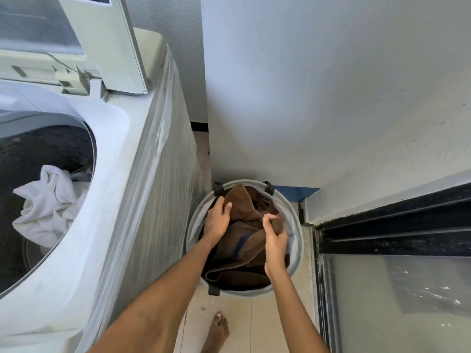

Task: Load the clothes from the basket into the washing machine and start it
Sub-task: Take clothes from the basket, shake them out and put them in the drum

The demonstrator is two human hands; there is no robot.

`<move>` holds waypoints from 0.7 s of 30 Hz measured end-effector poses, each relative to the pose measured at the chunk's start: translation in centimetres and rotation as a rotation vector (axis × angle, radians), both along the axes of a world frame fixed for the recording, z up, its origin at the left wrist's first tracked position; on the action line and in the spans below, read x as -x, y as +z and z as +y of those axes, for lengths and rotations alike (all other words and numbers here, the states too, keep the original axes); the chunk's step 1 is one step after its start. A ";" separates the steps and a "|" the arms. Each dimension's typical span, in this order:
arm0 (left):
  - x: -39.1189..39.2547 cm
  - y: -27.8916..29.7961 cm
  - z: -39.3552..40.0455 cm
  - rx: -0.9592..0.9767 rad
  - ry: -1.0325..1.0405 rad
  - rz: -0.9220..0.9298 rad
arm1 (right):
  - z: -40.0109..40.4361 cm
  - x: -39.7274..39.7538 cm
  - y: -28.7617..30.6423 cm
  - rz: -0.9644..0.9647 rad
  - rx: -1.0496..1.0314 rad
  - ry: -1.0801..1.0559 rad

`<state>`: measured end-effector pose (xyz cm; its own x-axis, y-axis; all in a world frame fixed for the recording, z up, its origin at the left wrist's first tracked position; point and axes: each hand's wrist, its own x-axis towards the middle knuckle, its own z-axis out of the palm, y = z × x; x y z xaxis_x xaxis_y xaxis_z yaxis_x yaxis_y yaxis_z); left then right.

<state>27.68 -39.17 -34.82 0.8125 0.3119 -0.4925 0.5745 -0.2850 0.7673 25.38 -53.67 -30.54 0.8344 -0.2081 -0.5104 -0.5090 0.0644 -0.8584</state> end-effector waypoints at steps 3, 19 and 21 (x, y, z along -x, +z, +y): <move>0.4 1.0 -1.9 -0.060 0.208 -0.076 | -1.1 0.1 0.2 0.011 0.398 0.171; -5.8 20.3 -2.8 0.147 0.257 -0.607 | 0.3 0.0 12.0 -0.172 0.238 0.267; -6.7 25.1 -2.3 0.382 0.179 -0.608 | 0.3 0.1 16.0 -0.234 0.207 0.204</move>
<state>34.36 -41.51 -9.72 0.9292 0.3624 -0.0724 0.0291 0.1235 0.9919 25.28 -53.34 -14.57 0.9586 -0.1042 -0.2651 -0.2815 -0.2052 -0.9374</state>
